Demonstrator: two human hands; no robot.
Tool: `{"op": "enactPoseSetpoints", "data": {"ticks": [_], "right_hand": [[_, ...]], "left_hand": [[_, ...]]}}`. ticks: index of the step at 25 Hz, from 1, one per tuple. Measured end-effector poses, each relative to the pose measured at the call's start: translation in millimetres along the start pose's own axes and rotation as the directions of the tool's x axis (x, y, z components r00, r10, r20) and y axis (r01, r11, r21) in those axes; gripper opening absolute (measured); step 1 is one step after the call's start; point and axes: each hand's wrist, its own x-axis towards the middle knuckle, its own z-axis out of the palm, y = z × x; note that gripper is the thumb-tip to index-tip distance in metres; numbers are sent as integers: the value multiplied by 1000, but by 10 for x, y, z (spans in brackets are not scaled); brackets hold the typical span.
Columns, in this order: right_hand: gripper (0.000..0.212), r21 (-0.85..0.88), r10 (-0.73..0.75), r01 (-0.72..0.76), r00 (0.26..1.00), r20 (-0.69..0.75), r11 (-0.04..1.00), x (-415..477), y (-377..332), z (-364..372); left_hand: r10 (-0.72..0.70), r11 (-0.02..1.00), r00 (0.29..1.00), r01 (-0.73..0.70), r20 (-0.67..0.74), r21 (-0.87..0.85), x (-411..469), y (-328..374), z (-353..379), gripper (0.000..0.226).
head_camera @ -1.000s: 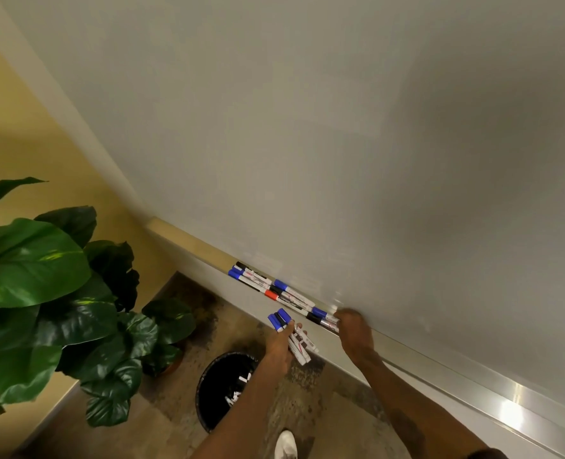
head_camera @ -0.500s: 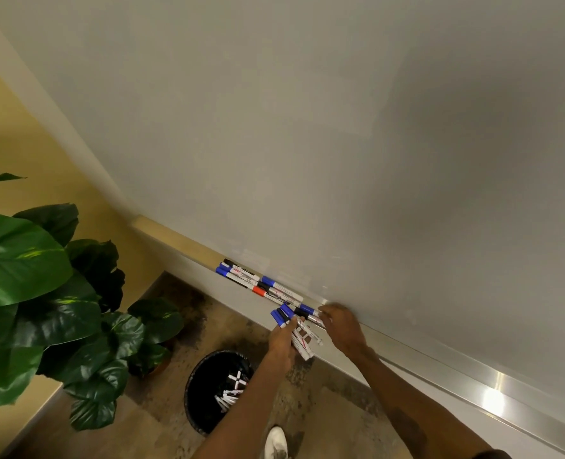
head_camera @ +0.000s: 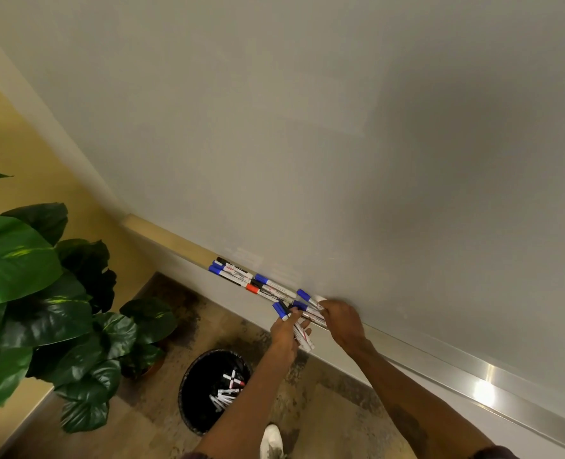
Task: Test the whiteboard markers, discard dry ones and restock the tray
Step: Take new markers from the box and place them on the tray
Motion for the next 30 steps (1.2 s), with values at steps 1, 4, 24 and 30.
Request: {"op": "enactPoseSetpoints", "data": {"ticks": [1, 4, 24, 30], "right_hand": [[20, -79, 3, -2, 1000, 6, 997, 7, -5, 29], [21, -144, 27, -26, 1000, 11, 989, 31, 4, 158], [14, 501, -68, -15, 987, 147, 865, -175, -81, 147], [16, 785, -119, -261, 913, 389, 562, -387, -29, -233]], "left_hand": [[-8, 1000, 1000, 8, 3, -1, 2, 14, -49, 30], [-36, 999, 999, 36, 13, 8, 32, 60, -204, 18], [-17, 989, 996, 3, 93, 149, 149, -85, -158, 31], [8, 998, 975, -23, 222, 66, -105, -238, 70, 31]]}}
